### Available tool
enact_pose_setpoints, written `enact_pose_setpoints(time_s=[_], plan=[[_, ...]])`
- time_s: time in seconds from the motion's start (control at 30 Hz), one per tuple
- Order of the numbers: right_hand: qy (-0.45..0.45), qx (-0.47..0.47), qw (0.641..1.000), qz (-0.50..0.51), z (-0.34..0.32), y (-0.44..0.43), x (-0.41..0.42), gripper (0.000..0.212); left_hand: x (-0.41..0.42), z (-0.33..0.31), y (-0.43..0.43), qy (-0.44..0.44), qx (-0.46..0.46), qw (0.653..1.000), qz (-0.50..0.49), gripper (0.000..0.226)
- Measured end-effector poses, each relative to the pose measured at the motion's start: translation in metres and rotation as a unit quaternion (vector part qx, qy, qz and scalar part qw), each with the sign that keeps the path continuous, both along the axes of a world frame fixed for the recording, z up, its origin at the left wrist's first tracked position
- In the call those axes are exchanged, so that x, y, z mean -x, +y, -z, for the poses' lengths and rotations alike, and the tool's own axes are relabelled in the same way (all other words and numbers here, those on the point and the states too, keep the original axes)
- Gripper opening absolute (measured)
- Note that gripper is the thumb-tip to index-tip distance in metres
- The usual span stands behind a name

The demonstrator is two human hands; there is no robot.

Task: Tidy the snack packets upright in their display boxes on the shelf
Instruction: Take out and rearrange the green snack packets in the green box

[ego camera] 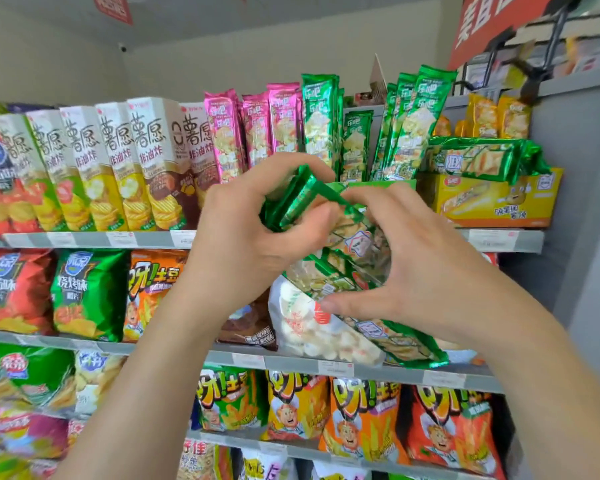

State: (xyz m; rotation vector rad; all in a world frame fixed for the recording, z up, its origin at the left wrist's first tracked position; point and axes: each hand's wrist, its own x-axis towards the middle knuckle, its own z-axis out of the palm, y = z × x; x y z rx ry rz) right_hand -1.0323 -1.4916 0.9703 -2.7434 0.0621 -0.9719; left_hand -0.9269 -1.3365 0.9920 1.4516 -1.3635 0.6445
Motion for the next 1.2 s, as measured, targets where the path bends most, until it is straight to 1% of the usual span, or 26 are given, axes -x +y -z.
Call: enact_pose_setpoints(time_s=[0.07, 0.17, 0.27, 0.33, 0.47, 0.53, 0.6, 0.77, 0.83, 1.0, 1.1, 1.2], plan=[[0.003, -0.046, 0.998, -0.031, 0.002, 0.0, 0.0, 0.09, 0.003, -0.003, 0.002, 0.028, -0.002, 0.999, 0.045, 0.023], [-0.02, -0.143, 0.986, -0.087, 0.011, 0.0, -0.001, 0.074, 0.003, -0.006, 0.002, 0.087, -0.003, 0.991, 0.105, 0.029], [-0.045, -0.221, 0.967, -0.116, 0.024, 0.001, 0.0, 0.069, 0.001, -0.002, 0.002, 0.123, -0.018, 0.982, 0.145, 0.026], [-0.05, -0.234, 0.962, -0.128, 0.032, 0.001, 0.001, 0.064, 0.0, 0.001, 0.002, 0.128, -0.034, 0.979, 0.153, 0.022], [-0.066, -0.267, 0.952, -0.138, 0.041, -0.003, 0.001, 0.057, -0.003, 0.005, 0.004, 0.166, -0.059, 0.965, 0.194, 0.029], [-0.067, -0.29, 0.943, -0.148, 0.043, -0.006, 0.001, 0.051, -0.002, 0.006, 0.003, 0.189, -0.058, 0.958, 0.21, 0.022], [-0.065, -0.307, 0.936, -0.161, 0.046, -0.008, 0.0, 0.048, 0.001, 0.007, -0.001, 0.178, -0.043, 0.961, 0.209, 0.017], [-0.061, -0.324, 0.931, -0.159, 0.05, -0.014, -0.003, 0.045, 0.003, 0.01, -0.014, 0.179, 0.015, 0.963, 0.202, 0.012], [-0.061, -0.319, 0.934, -0.15, 0.052, -0.017, -0.003, 0.045, 0.003, 0.011, -0.018, 0.173, 0.011, 0.962, 0.209, 0.01], [-0.074, -0.327, 0.933, -0.133, 0.051, -0.025, 0.0, 0.049, -0.001, 0.007, -0.024, 0.141, -0.04, 0.971, 0.189, 0.014], [-0.096, -0.288, 0.949, -0.086, 0.05, -0.027, 0.001, 0.058, 0.001, 0.003, -0.036, 0.1, -0.024, 0.984, 0.145, 0.014], [-0.127, -0.238, 0.961, -0.06, 0.046, -0.031, 0.007, 0.069, 0.0, -0.003, -0.052, 0.084, -0.002, 0.985, 0.148, 0.007]])
